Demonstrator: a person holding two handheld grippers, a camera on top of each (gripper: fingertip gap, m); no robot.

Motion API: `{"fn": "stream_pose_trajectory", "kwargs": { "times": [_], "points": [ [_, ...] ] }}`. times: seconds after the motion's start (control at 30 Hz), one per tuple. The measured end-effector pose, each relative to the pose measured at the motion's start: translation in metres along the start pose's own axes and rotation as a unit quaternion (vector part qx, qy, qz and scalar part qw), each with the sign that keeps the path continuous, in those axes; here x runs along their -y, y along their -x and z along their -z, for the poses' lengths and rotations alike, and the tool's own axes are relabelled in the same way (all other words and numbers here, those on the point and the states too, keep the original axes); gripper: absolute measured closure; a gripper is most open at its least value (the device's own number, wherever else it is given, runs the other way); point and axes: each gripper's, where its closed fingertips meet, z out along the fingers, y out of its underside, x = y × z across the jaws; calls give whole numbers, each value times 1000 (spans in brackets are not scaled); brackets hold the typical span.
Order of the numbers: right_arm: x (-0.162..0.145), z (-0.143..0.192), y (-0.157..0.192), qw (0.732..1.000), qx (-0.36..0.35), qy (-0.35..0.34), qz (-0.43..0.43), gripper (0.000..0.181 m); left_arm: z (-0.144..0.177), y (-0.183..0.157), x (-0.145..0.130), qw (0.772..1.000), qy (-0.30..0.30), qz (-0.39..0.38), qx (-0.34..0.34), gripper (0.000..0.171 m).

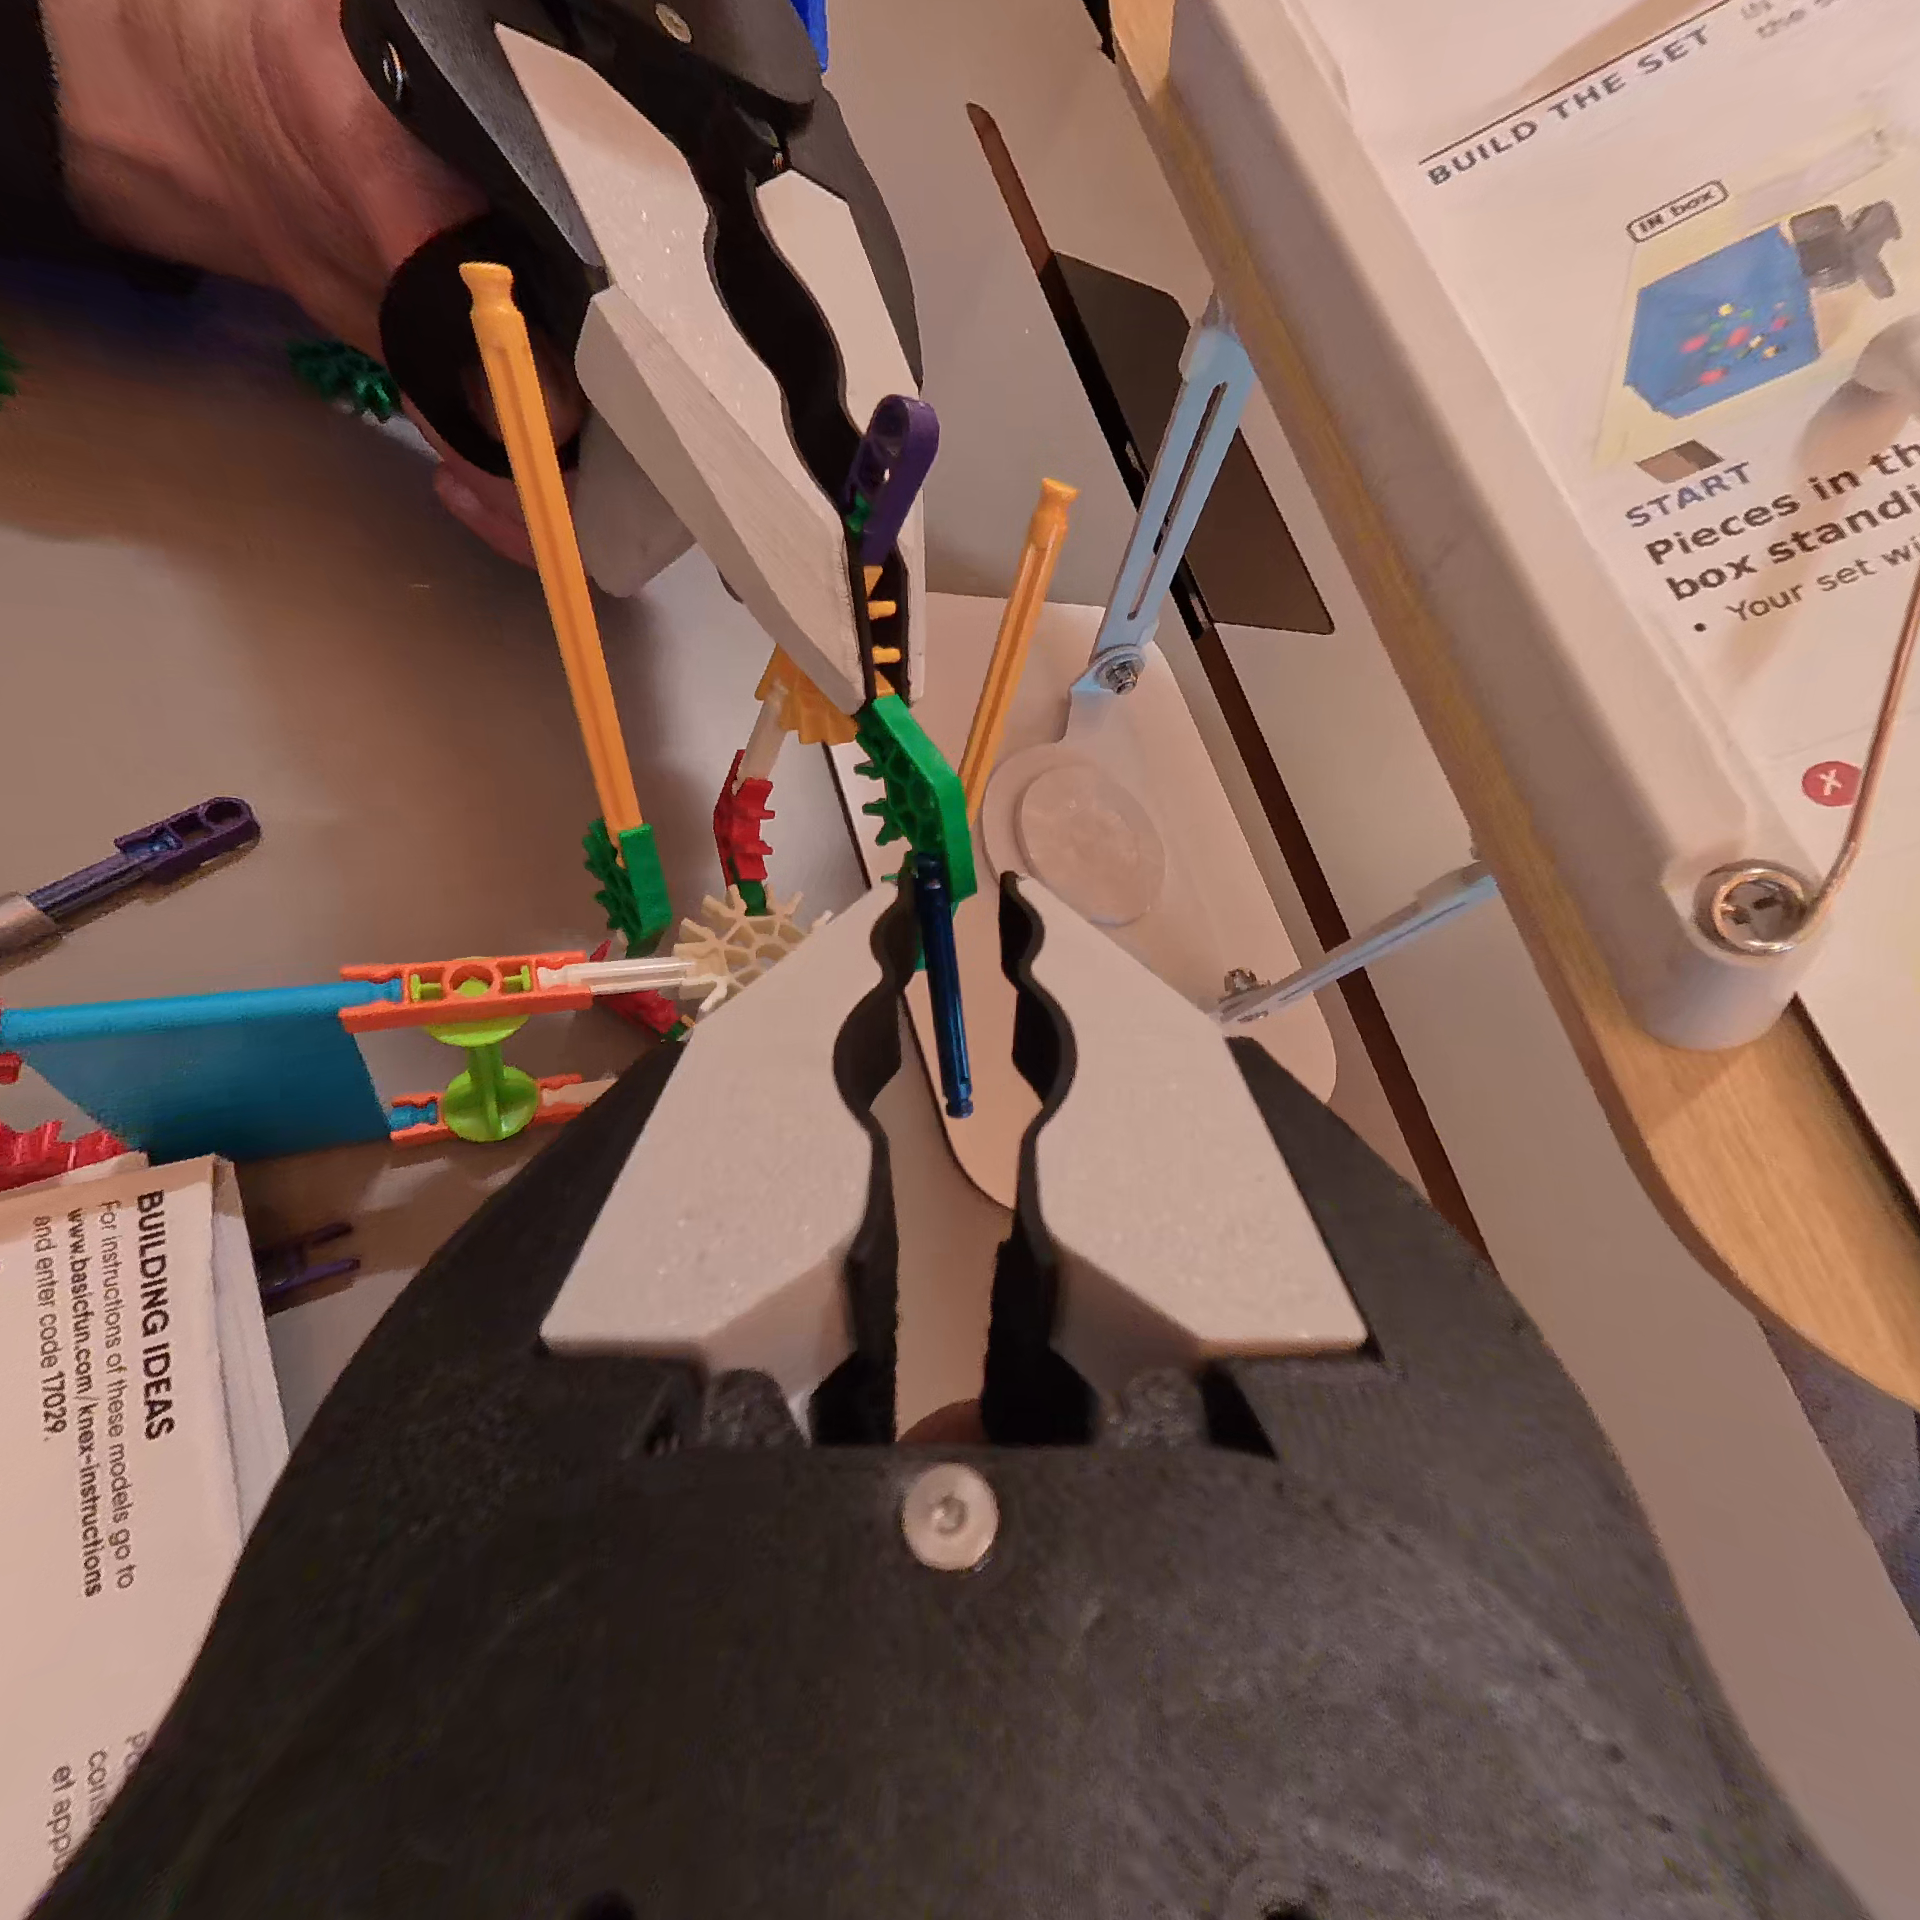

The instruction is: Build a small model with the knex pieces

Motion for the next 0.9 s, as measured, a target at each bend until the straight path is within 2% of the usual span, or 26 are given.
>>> {"fn": "stream_pose_trajectory", "kwargs": {
  "times": [0.3, 0.63, 0.9],
  "points": [
    [4, 9, 11, 998, 53, -23, 16, 172, -3, -15, 2, 999, 11, -23, -28, 166],
    [5, 19, 24, 990, 129, -47, -10, 174, -4, -22, 2, 999, 13, -31, -43, 167],
    [5, 16, 30, 988, 147, -23, -43, 177, -2, -21, 3, 999, 8, -27, -46, 167]
  ]
}}
